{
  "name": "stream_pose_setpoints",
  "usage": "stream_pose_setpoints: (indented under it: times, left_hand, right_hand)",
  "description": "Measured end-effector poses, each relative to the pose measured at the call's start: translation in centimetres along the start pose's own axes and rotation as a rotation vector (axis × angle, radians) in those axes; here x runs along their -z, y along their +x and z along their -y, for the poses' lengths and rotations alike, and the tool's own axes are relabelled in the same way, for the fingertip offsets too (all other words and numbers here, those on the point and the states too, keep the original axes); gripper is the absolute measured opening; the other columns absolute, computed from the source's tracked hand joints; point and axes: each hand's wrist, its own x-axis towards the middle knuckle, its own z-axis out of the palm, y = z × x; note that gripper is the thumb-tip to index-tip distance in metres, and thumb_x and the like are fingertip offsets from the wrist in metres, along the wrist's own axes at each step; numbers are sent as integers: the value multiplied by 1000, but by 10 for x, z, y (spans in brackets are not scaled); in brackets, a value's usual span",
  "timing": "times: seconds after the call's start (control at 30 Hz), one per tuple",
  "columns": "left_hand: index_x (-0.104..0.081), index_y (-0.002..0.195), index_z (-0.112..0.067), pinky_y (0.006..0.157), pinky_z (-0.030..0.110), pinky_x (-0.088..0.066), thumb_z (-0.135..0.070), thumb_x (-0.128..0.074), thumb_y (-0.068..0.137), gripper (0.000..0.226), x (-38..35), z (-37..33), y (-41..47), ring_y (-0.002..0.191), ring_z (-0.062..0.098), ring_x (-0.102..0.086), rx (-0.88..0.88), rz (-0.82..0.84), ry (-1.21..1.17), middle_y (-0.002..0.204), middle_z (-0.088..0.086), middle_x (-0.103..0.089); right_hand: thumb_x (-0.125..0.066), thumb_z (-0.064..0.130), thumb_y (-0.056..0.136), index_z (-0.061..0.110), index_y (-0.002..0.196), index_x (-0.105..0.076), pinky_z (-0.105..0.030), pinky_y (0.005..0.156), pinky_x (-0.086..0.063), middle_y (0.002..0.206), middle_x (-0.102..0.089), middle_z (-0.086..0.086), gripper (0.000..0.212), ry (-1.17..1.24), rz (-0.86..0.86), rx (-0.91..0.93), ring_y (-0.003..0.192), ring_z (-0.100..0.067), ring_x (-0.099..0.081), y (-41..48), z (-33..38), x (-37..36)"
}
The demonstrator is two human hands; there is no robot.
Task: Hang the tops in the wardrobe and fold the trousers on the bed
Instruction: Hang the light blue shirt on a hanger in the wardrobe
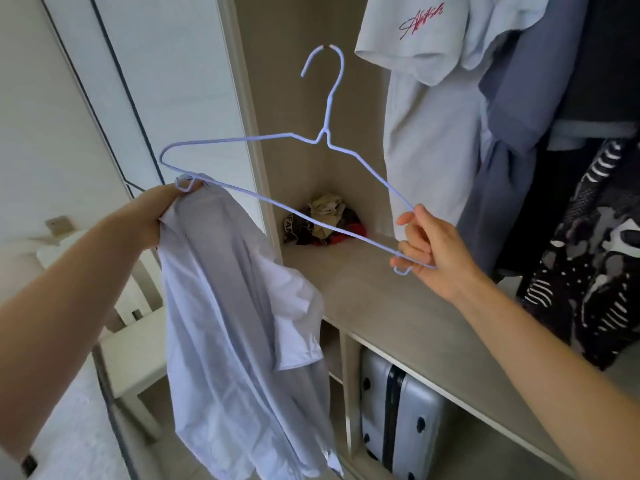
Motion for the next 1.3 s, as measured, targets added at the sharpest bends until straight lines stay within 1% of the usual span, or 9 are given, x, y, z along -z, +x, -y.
stream_pose_setpoints:
  times: [0.1,0.3,0.43,0.63,0.73,0.9,1.0,1.2,1.3]
  left_hand:
    - [-78,75,-19,59,24,-59,-36,-60,93,30,14,3,-2,65,9,-71,-8,-6,-28,72,-1,-74]
    - [-71,99,-12,80,30,-57,-33,-68,89,24,27,-4,-13,83,17,-70,-34,-69,134,97,7,-72]
    - [-69,92,-12,85,33,-54,-27,-70,89,16,18,-6,-15,84,18,-67,-105,-112,304,95,6,-71]
    - [-69,88,-15,54,18,-54,-27,-68,90,13,4,0,-13,63,7,-70,-107,-24,419,68,-8,-74]
    - [-70,90,-14,57,19,-55,-26,-67,92,13,4,0,-10,67,9,-71,-142,-17,403,73,-6,-75]
    - [-68,86,-17,65,25,-53,-26,-65,92,12,2,-5,-2,66,11,-67,-196,-111,385,77,-2,-70]
    - [-71,85,-17,65,24,-51,-22,-61,94,14,12,-8,1,69,12,-63,-290,-115,443,70,-6,-70]
    - [-64,111,-27,76,40,-47,-22,-42,92,29,37,3,14,93,37,-59,-402,-464,1197,103,11,-63]
    - [-63,108,-16,71,39,-40,-18,-40,94,27,39,10,21,95,42,-58,-421,-501,1174,106,19,-63]
  right_hand:
    - [-49,35,95,18,73,-69,-26,47,-44,43,-20,7,35,37,24,-100,35,-7,-19,7,-9,19]
    - [-58,38,82,21,58,-63,-25,44,-40,45,-11,6,30,4,24,-215,34,-6,-19,20,-27,43]
    - [-53,33,85,16,56,-65,-28,44,-45,40,-19,11,35,-105,87,-247,32,-6,-19,27,-35,38]
    - [-77,50,63,13,69,-72,-34,48,-53,44,-22,10,38,-221,166,-114,37,-9,-21,40,-54,11]
    - [-77,51,63,11,69,-72,-35,49,-52,44,-23,8,41,-270,154,-38,37,-10,-22,42,-64,-7]
    - [-60,17,93,-3,71,-65,-38,53,-52,39,-29,5,30,-392,84,145,36,-12,-27,39,-73,-46]
    - [-58,13,95,-2,69,-65,-37,51,-52,40,-29,5,31,-408,36,207,39,-14,-25,42,-63,-53]
    - [-61,16,94,5,63,-67,-37,49,-53,40,-27,7,33,-471,-9,297,40,-15,-23,46,-32,-57]
    - [-60,12,95,-3,70,-66,-40,48,-55,39,-31,4,30,-576,-3,380,39,-16,-28,47,-27,-68]
